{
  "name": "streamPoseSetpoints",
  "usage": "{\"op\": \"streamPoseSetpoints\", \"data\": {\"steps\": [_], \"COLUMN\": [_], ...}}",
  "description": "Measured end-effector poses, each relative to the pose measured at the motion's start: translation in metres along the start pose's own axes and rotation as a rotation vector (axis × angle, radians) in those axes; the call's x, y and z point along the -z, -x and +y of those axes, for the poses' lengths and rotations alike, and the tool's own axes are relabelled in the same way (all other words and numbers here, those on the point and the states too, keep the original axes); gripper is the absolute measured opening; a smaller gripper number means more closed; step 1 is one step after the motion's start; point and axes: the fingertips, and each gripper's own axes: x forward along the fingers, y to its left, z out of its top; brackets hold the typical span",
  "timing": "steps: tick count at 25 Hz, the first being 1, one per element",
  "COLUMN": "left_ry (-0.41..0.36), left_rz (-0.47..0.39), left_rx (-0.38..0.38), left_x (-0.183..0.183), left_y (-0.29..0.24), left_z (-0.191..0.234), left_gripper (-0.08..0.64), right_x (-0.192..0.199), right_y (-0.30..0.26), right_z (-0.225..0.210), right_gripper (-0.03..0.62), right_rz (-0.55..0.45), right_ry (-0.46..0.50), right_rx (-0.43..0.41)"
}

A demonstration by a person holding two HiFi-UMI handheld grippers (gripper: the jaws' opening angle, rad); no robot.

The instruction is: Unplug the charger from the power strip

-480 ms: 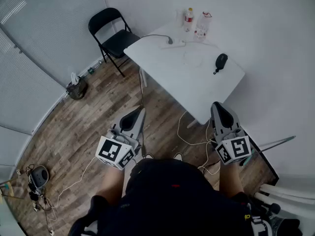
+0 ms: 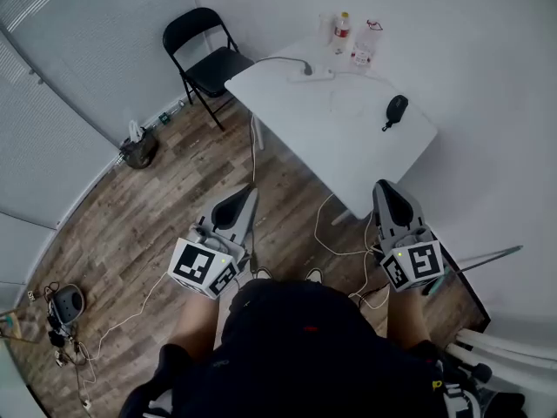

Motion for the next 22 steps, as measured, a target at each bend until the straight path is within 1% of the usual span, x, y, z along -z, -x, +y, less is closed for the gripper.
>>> {"op": "streamPoseSetpoints", "data": {"steps": [2, 7, 11, 15, 19, 22], "left_ry": [0.000, 0.002, -0.007, -0.011, -0.022, -0.043], "left_rz": [0.005, 0.013, 0.019, 0.024, 0.023, 0.022], "left_rx": [0.000, 0.000, -0.003, -0.023, -0.050, -0.094], "left_x": [0.001, 0.004, 0.007, 0.009, 0.015, 0.017], "left_y": [0.002, -0.001, -0.007, -0.017, -0.027, -0.028], "left_z": [0.000, -0.006, -0.012, -0.024, -0.040, -0.042], "left_gripper": [0.023, 0.023, 0.023, 0.023, 0.023, 0.023], "right_x": [0.001, 0.001, 0.006, 0.009, 0.013, 0.015], "right_y": [0.001, 0.003, 0.004, 0.008, 0.012, 0.013], "right_z": [0.002, 0.000, -0.010, -0.023, -0.039, -0.049], "right_gripper": [0.026, 0.028, 0.028, 0.028, 0.028, 0.028], "right_rz": [0.000, -0.020, -0.012, -0.018, -0.018, -0.025], "right_ry": [-0.004, -0.048, -0.045, -0.052, -0.051, -0.054], "right_rx": [-0.002, -0.018, -0.024, -0.046, -0.090, -0.120]}}
